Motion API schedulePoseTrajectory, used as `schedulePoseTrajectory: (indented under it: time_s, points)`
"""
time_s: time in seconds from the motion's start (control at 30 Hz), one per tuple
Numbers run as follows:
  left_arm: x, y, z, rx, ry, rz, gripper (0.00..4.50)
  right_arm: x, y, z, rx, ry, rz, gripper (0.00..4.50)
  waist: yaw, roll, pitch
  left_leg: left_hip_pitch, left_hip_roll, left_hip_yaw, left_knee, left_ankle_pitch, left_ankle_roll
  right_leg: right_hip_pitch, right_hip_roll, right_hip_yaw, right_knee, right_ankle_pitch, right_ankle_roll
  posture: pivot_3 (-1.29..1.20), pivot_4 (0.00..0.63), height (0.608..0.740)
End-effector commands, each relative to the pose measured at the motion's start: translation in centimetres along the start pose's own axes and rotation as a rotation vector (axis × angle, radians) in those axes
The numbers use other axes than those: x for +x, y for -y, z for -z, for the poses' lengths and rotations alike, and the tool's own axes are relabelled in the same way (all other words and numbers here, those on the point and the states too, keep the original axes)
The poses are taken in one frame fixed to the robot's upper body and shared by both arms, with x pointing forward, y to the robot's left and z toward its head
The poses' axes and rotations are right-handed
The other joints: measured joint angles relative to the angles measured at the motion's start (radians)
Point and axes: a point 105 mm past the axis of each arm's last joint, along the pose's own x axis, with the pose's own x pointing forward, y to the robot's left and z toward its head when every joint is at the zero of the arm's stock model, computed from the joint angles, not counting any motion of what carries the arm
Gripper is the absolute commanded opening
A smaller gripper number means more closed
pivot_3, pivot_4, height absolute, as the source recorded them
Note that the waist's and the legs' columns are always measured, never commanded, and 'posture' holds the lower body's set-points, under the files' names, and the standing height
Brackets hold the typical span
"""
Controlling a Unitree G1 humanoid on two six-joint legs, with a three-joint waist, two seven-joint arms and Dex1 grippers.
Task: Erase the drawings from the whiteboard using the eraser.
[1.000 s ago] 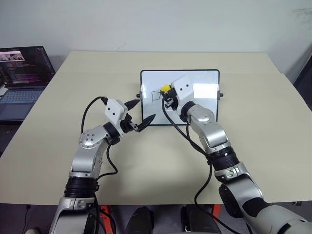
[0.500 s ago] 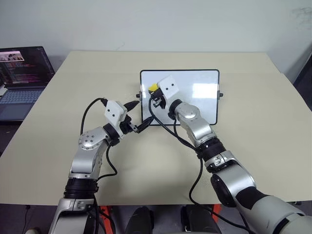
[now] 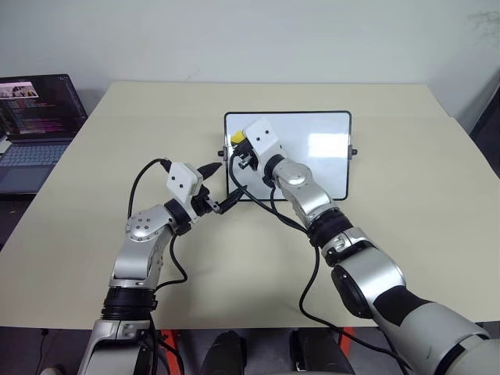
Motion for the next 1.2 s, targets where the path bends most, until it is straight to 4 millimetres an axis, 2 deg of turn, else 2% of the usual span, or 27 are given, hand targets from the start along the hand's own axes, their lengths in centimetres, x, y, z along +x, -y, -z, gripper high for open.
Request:
schedulePoseTrajectory:
  time_s: [0.03,0.23,0.5,0.83,1.0,1.2]
  points:
    - [-0.1,-0.3,-1.8,0.039,0.055,-0.005,4.5,0.4,0.9,-1.9,-0.022,0.062,0.023,1.27,0.0,0.0,0.0,0.0,0.0,0.0,0.0,0.0,0.0,0.0,0.0,0.0,0.0,0.0,0.0,0.0,0.15,0.74]
    - [-0.1,-0.3,-1.7,0.036,0.056,-0.007,4.5,0.2,1.8,-1.2,-0.037,0.044,0.043,1.27,0.0,0.0,0.0,0.0,0.0,0.0,0.0,0.0,0.0,0.0,0.0,0.0,0.0,0.0,0.0,0.0,0.15,0.74]
    - [0.0,-0.3,-1.8,0.036,0.067,-0.014,4.5,-0.8,1.4,1.9,-0.046,-0.024,0.03,1.27,0.0,0.0,0.0,0.0,0.0,0.0,0.0,0.0,0.0,0.0,0.0,0.0,0.0,0.0,0.0,0.0,0.15,0.74]
    - [0.1,-0.4,-1.8,0.034,0.068,-0.017,4.5,-1.4,0.7,2.8,-0.033,-0.03,0.018,1.27,0.0,0.0,0.0,0.0,0.0,0.0,0.0,0.0,0.0,0.0,0.0,0.0,0.001,0.0,0.0,0.0,0.15,0.74]
    - [0.1,-0.3,-1.8,0.034,0.068,-0.019,4.5,-2.2,0.3,3.9,-0.029,-0.048,0.007,1.27,0.0,0.0,0.0,0.0,0.0,0.0,0.0,0.0,0.0,0.0,0.0,0.0,0.001,0.0,0.0,0.0,0.15,0.74]
    - [0.1,-0.1,-1.8,0.028,0.071,-0.022,4.5,-4.6,0.3,6.3,-0.023,-0.105,0.0,1.27,0.003,0.0,0.0,0.0,0.0,0.0,0.001,0.0,0.0,0.001,0.0,0.0,0.001,0.0,0.0,0.0,0.15,0.74]
